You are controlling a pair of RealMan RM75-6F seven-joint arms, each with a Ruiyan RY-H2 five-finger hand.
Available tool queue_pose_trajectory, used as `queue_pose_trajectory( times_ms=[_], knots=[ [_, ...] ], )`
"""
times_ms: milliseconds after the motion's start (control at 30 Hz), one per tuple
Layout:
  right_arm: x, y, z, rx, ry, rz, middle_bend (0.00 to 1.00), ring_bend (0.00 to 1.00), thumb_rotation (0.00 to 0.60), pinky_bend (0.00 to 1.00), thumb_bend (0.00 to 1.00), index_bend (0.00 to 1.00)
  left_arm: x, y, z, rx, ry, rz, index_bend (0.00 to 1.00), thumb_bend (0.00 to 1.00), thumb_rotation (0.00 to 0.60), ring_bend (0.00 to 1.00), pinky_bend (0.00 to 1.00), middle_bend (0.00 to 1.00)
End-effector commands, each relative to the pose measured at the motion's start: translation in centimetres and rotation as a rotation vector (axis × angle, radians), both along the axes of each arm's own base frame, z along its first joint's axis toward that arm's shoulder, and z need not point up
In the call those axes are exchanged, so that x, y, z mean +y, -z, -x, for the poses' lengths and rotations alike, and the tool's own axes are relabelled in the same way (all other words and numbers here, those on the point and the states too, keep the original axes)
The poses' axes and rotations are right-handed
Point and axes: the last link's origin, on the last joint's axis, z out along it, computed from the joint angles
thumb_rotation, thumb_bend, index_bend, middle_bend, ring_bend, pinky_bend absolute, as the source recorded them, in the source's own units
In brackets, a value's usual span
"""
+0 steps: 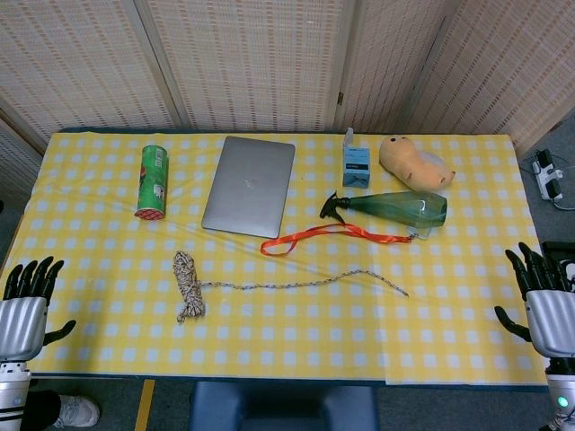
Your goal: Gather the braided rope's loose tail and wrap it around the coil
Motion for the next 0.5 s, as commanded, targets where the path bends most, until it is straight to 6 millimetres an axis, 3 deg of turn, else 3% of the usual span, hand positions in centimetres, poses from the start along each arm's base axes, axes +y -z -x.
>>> queue_pose_trajectory(
  times_ms=[33, 500],
  knots=[
    [0.0, -0.03, 0.01, 0.001, 0.0, 0.002, 0.0, 0.07, 0.6, 0.0, 0.3, 0.0, 0.03, 0.05, -0.01, 0.003, -0.001, 0.004, 0.13, 0.1, 0.6, 0.07, 0.0, 0.11],
    [0.47, -0.51, 0.11, -0.005, -0.007, 0.026, 0.0, 0.07, 0.6, 0.0, 0.3, 0.0, 0.89, 0.05, -0.53, -0.013, 0.034, -0.002, 0.14, 0.1, 0.6, 0.09, 0.0, 0.12]
  ],
)
